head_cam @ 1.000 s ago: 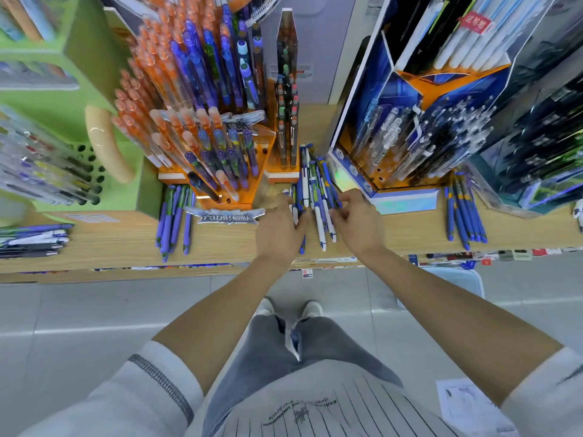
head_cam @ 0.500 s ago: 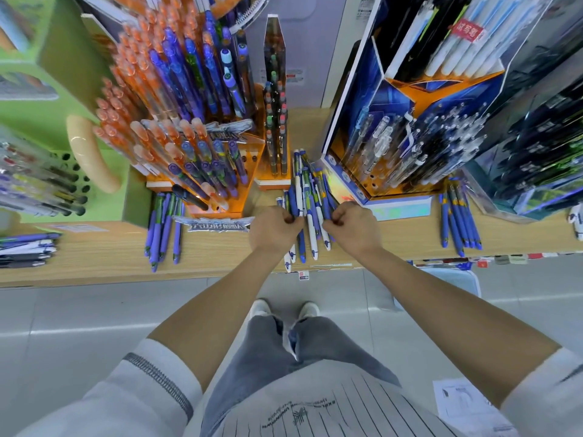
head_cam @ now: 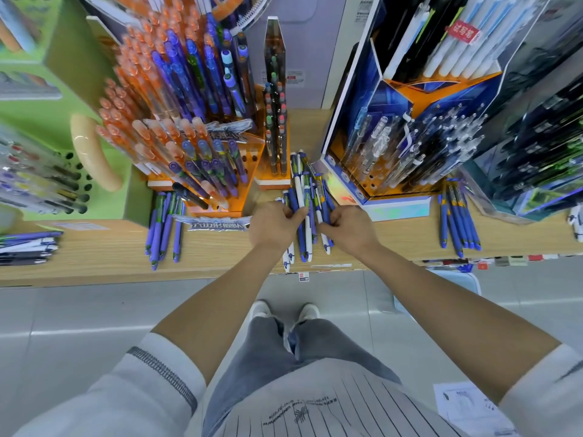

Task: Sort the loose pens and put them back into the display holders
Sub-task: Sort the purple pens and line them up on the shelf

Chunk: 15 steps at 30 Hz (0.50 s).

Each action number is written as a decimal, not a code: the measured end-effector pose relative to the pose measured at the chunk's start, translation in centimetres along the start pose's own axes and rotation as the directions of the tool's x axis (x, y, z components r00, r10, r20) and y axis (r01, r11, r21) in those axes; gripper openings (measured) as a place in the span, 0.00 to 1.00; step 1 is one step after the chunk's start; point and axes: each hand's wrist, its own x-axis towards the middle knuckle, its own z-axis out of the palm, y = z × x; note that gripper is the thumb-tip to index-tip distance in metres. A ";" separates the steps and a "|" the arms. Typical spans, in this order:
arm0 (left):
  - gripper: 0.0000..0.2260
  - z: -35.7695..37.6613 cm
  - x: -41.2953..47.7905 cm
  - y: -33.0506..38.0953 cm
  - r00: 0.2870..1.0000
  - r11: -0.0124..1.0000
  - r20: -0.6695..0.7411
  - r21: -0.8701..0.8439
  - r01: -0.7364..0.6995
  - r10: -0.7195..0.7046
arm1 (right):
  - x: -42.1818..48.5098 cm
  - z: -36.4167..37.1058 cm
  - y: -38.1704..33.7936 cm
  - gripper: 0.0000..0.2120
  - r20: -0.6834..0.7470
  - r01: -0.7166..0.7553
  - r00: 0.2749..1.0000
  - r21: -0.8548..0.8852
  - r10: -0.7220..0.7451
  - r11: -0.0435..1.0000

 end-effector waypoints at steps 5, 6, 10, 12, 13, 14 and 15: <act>0.18 0.8 0.4 0.0 0.999 0.990 0.039 -0.143 0.006 0.000 | -0.7 -0.5 1.5 0.11 -0.055 0.064 0.997 0.213 -0.054 0.975; 0.17 0.9 0.3 -0.2 0.999 0.982 0.047 -0.187 0.010 -0.001 | -0.8 -0.6 1.6 0.09 -0.089 0.086 0.994 0.241 -0.066 0.967; 0.14 1.1 0.1 -0.9 0.999 0.949 0.051 -0.314 0.024 -0.009 | -0.9 -1.1 1.1 0.10 -0.183 0.185 0.970 0.144 -0.157 0.972; 0.14 1.0 -0.2 -1.0 0.998 0.939 0.065 -0.341 0.032 -0.010 | -0.6 -1.0 0.7 0.14 -0.193 0.205 0.962 0.050 -0.192 0.977; 0.14 0.9 -0.4 -1.0 0.997 0.942 0.078 -0.334 0.028 -0.002 | -0.4 -0.8 0.4 0.13 -0.187 0.201 0.962 0.004 -0.197 0.980; 0.14 0.9 -0.5 -1.1 0.996 0.948 0.091 -0.316 0.016 0.013 | -0.3 -0.6 0.2 0.13 -0.179 0.194 0.964 -0.034 -0.197 0.980; 0.14 0.8 -0.7 -1.1 0.995 0.955 0.097 -0.296 0.003 0.028 | -0.2 -0.5 0.0 0.11 -0.166 0.177 0.969 -0.058 -0.185 0.982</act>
